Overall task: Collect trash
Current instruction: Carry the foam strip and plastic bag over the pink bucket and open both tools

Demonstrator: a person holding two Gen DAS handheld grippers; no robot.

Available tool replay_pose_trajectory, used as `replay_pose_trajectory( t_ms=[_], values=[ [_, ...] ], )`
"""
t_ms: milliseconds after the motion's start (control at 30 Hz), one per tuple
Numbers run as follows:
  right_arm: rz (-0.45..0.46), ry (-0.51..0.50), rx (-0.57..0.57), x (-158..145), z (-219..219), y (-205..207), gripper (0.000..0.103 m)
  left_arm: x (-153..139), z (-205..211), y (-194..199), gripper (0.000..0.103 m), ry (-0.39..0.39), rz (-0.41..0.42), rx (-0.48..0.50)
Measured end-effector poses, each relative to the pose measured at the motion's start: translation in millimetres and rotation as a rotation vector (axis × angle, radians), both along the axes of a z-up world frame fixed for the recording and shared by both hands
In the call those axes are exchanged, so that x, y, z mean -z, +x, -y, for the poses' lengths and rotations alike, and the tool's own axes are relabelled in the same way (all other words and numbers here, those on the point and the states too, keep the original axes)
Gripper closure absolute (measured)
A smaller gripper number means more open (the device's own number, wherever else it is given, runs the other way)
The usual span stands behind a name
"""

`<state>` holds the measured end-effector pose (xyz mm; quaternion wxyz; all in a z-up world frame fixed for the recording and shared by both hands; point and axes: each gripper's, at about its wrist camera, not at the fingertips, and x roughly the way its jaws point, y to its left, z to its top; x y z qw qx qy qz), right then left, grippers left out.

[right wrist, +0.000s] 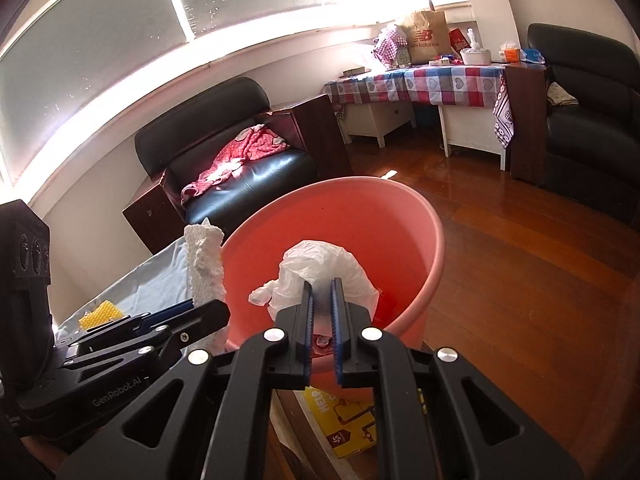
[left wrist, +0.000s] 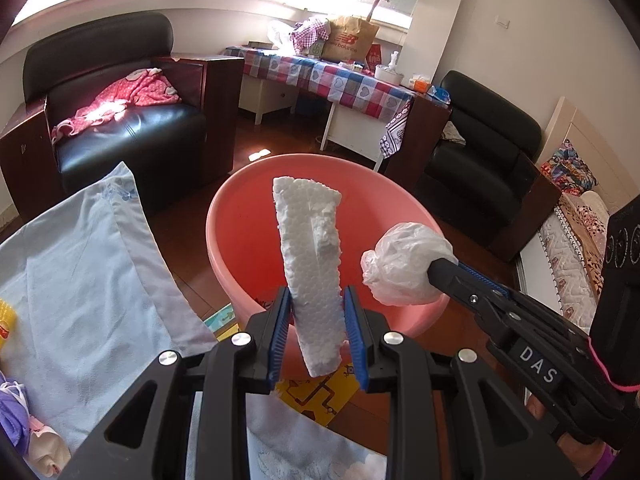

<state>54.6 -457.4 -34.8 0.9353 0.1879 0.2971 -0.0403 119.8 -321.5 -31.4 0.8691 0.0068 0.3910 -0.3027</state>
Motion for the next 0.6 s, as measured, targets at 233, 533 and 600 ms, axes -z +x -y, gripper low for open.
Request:
replay_pose_trajectory(
  t_ms=[233,533,600],
  values=[
    [0.000,-0.001,0.011,0,3,5,0.095,3,0,6,0.061,-0.005,-0.008,-0.021],
    [0.005,-0.014,0.011,1,0,4,0.095,-6,-15,-6,0.058,-0.041,-0.022,-0.031],
    [0.007,-0.016,0.018,1,0,4,0.095,-10,-21,-12,0.058,-0.052,-0.018,-0.033]
  ],
)
